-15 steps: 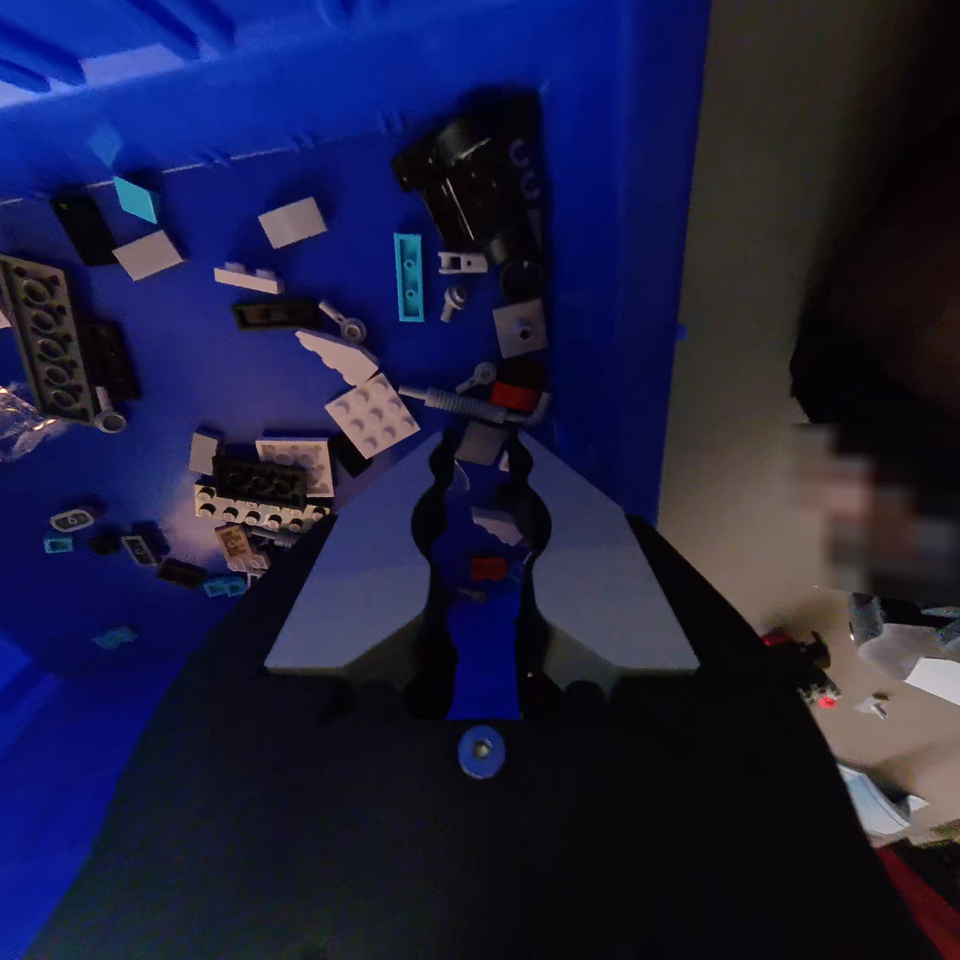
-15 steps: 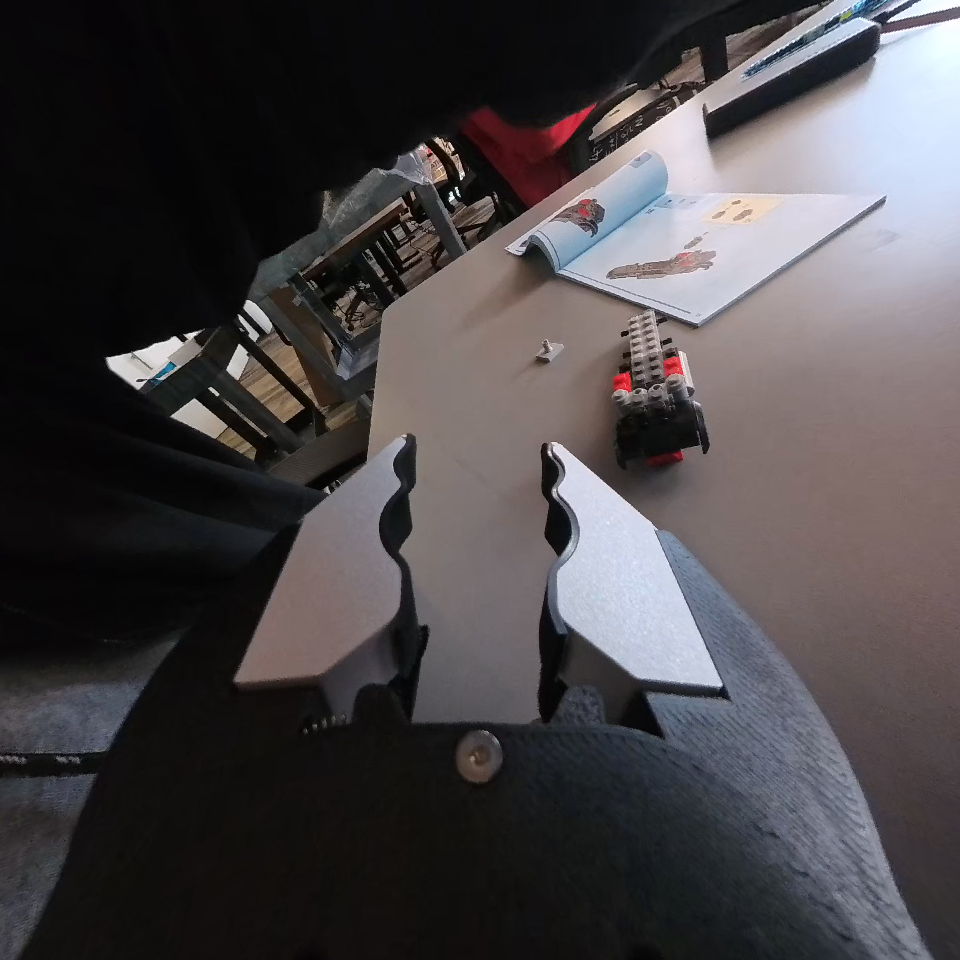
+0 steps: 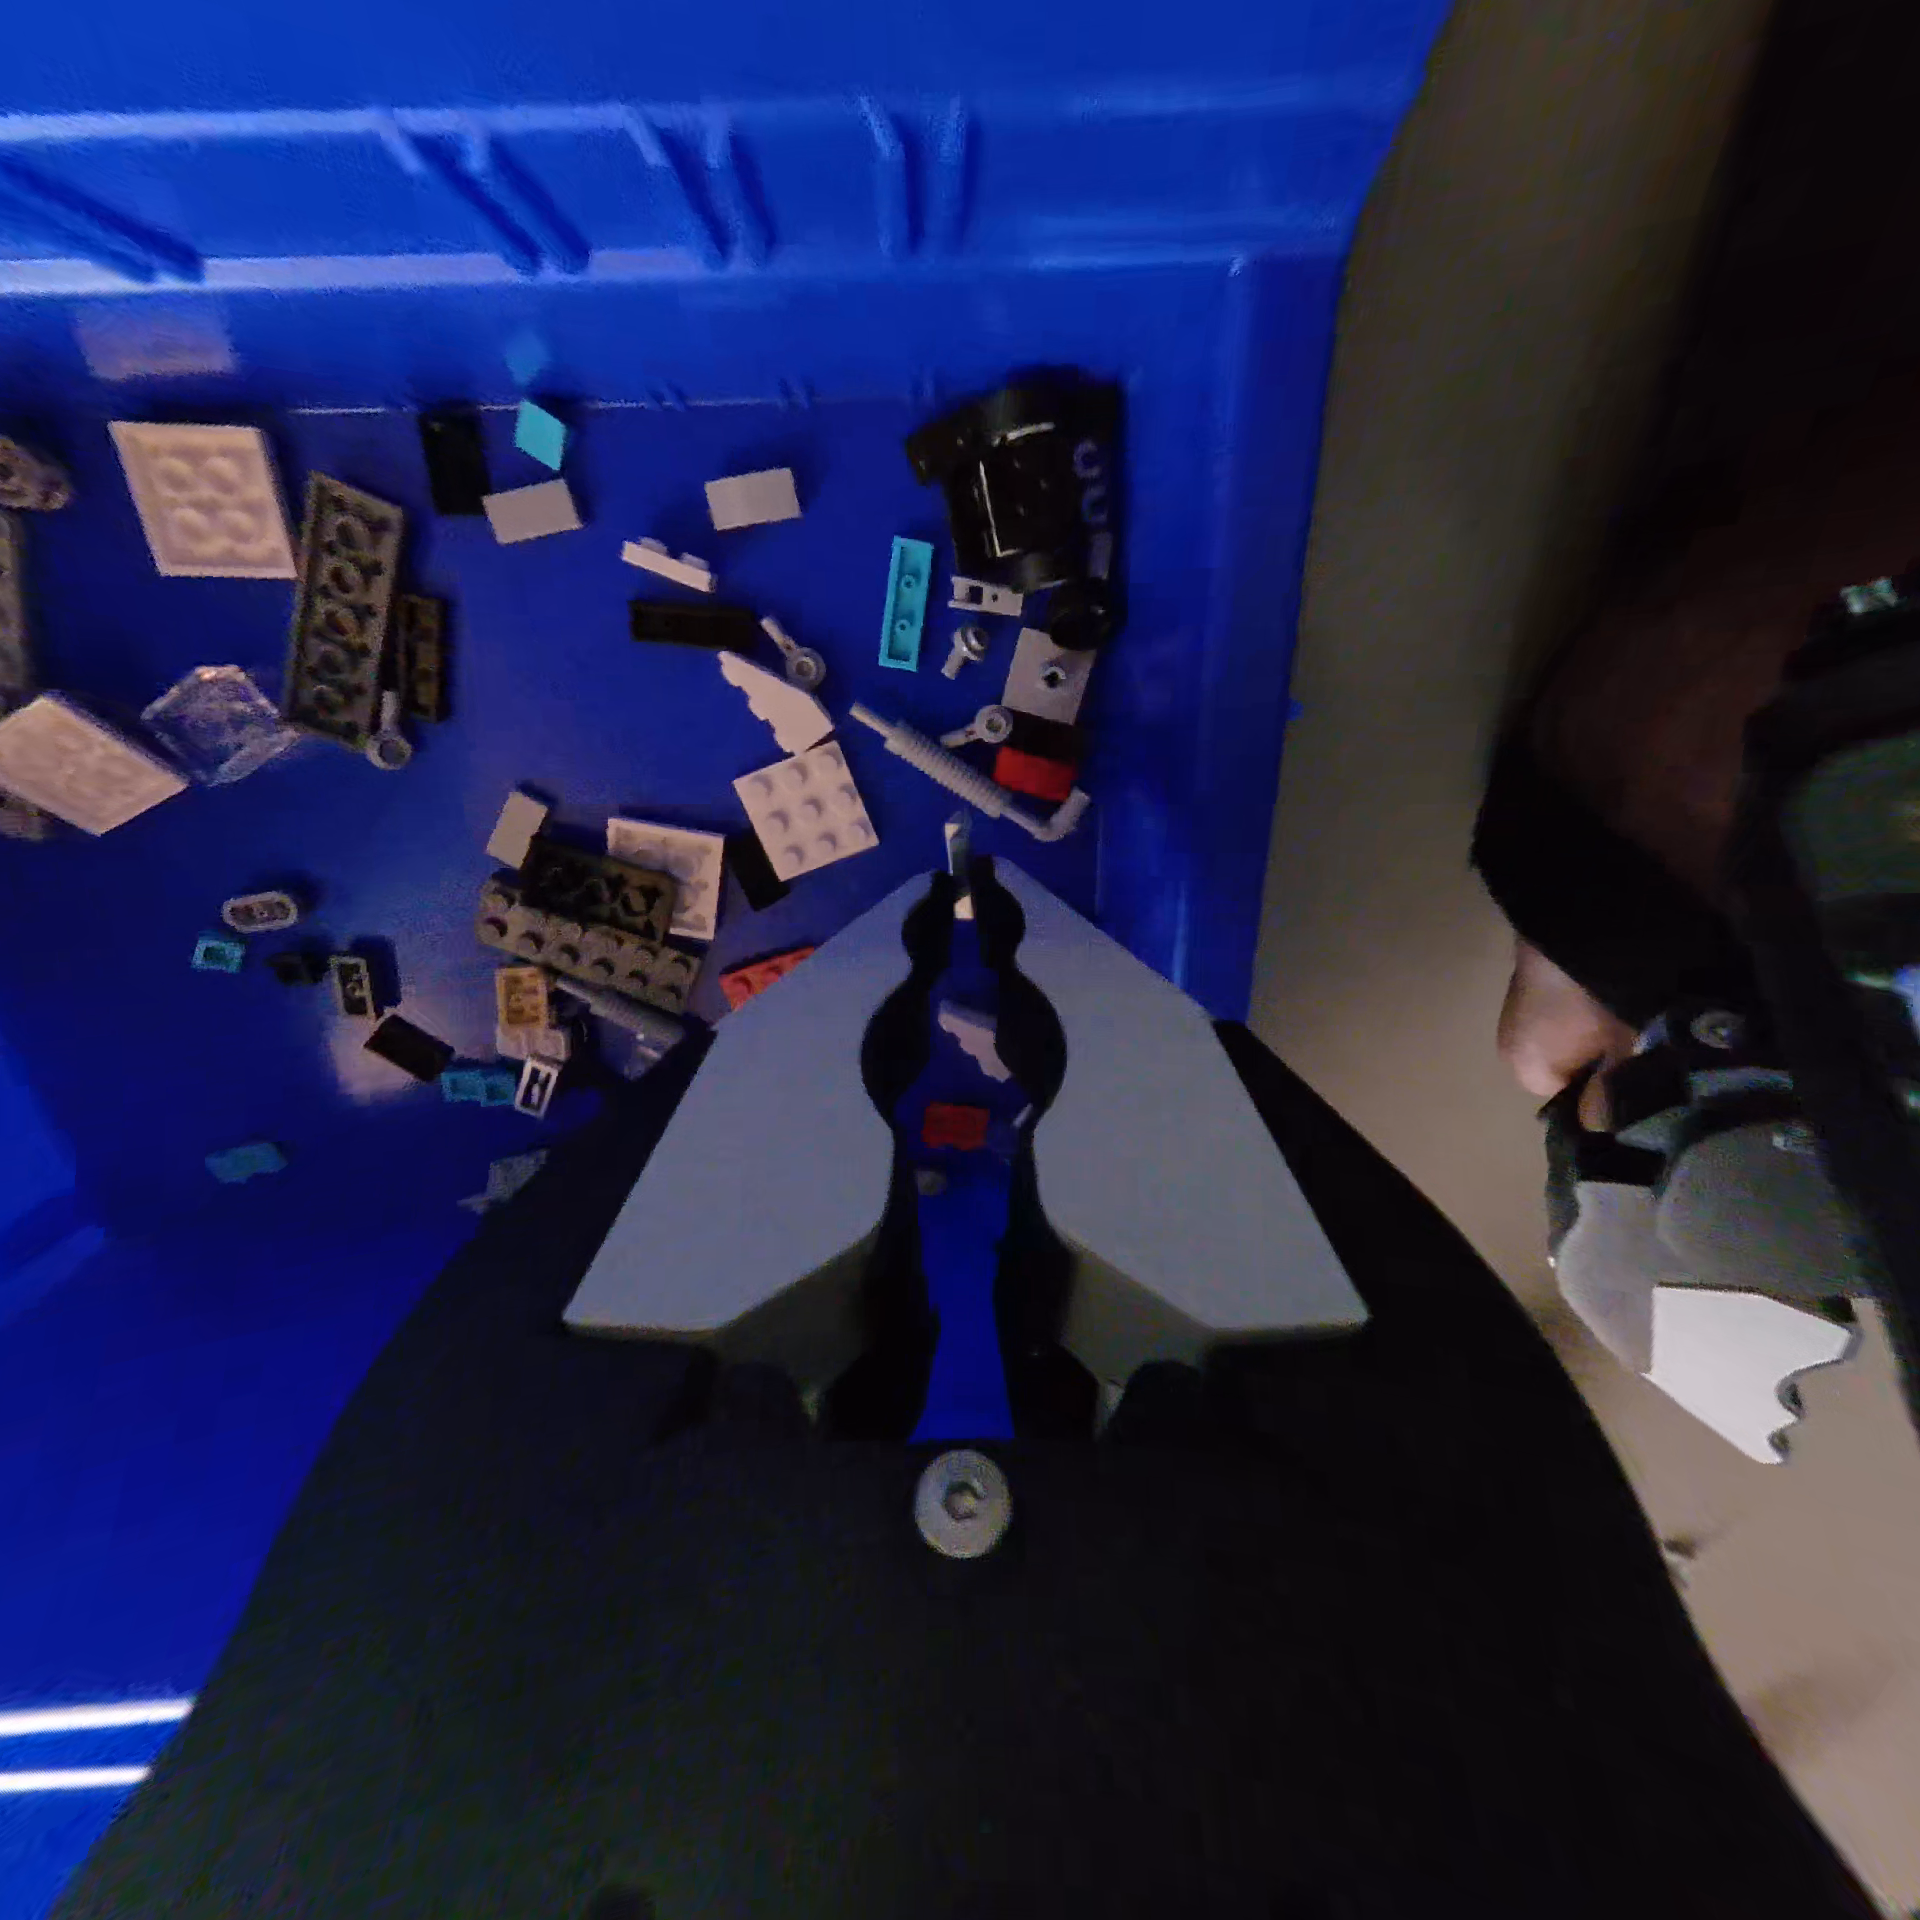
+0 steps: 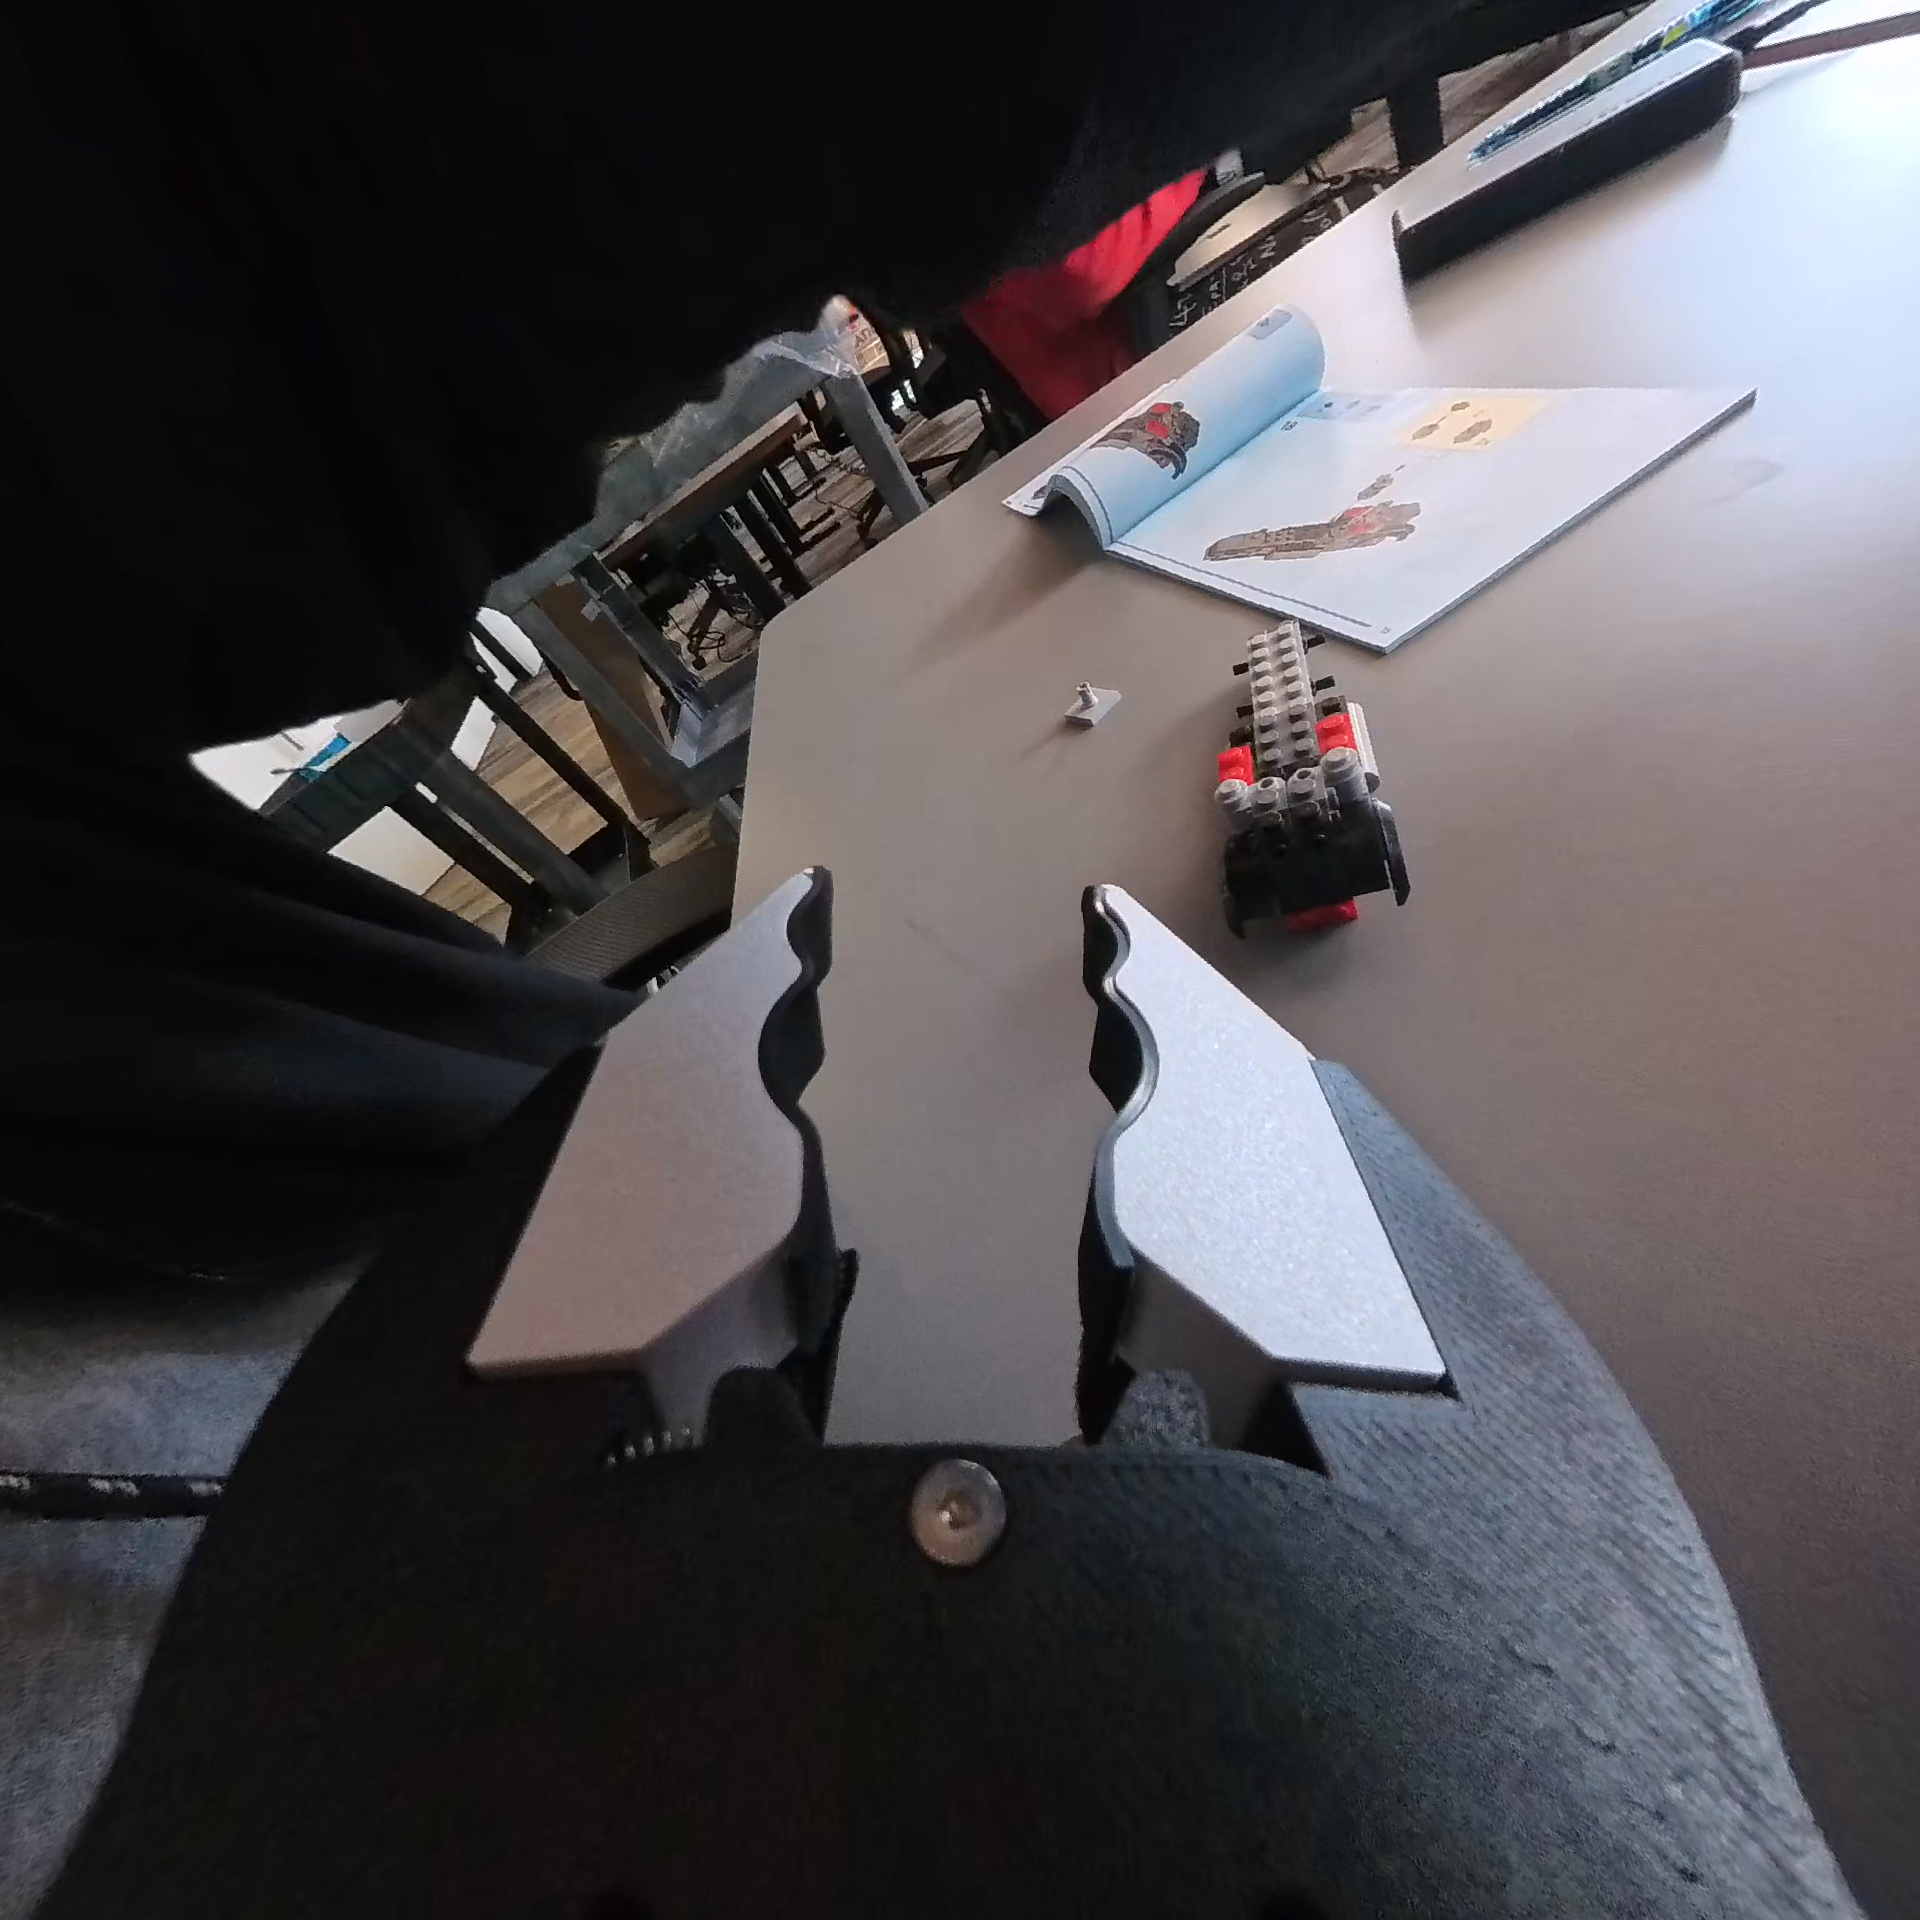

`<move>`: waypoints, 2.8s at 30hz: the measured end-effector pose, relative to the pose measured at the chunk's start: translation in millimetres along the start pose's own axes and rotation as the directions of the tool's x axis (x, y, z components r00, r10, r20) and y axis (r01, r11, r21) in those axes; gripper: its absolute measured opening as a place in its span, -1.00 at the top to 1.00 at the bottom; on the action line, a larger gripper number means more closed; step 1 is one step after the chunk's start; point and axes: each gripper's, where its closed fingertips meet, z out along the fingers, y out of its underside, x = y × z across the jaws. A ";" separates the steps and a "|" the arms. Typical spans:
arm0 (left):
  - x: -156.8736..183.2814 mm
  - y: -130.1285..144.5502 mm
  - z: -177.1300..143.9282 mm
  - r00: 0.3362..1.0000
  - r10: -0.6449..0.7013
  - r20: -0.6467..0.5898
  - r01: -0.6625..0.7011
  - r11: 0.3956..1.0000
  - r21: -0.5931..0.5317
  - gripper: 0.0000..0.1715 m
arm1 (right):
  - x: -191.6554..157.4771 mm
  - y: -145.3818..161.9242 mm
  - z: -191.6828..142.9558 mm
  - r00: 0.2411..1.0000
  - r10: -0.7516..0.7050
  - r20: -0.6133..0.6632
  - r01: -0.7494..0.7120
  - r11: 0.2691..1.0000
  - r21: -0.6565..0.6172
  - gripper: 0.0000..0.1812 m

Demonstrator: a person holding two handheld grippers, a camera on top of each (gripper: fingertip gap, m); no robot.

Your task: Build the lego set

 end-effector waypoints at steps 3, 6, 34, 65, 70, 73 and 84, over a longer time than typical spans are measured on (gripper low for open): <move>2.0 0.2 -7.5 0.999 -0.043 0.003 0.043 0.998 0.042 0.95 | 0.4 0.4 0.6 1.000 0.002 -0.001 -0.002 1.000 -0.004 0.46; 2.6 0.9 -21.5 0.993 -0.112 0.023 0.109 0.988 0.107 0.95 | 0.9 -0.1 0.2 1.000 0.005 -0.003 -0.005 1.000 0.000 0.46; 233.0 293.0 -43.9 0.338 -0.929 -0.149 0.819 0.212 0.534 0.96 | 35.5 -14.3 3.3 0.977 -0.014 -0.211 0.023 0.999 0.038 0.45; 253.9 299.2 -38.2 0.244 -0.941 -0.235 0.688 -0.003 0.726 0.82 | 123.6 -2.6 23.0 0.813 -0.296 -0.502 0.102 0.921 -0.377 0.35; 267.2 289.9 -28.7 0.234 -0.940 -0.248 0.703 -0.013 0.712 0.79 | 136.8 -6.8 19.2 0.774 -0.287 -0.564 0.073 0.926 -0.370 0.37; 268.0 287.9 -27.1 0.226 -0.940 -0.255 0.697 -0.026 0.716 0.78 | 140.2 -10.0 18.4 0.757 -0.290 -0.585 0.077 0.929 -0.362 0.37; 265.5 272.9 -14.4 0.276 -0.937 -0.213 0.726 0.058 0.685 0.78 | 117.4 -29.6 24.1 0.795 -0.258 -0.548 0.139 0.958 -0.250 0.39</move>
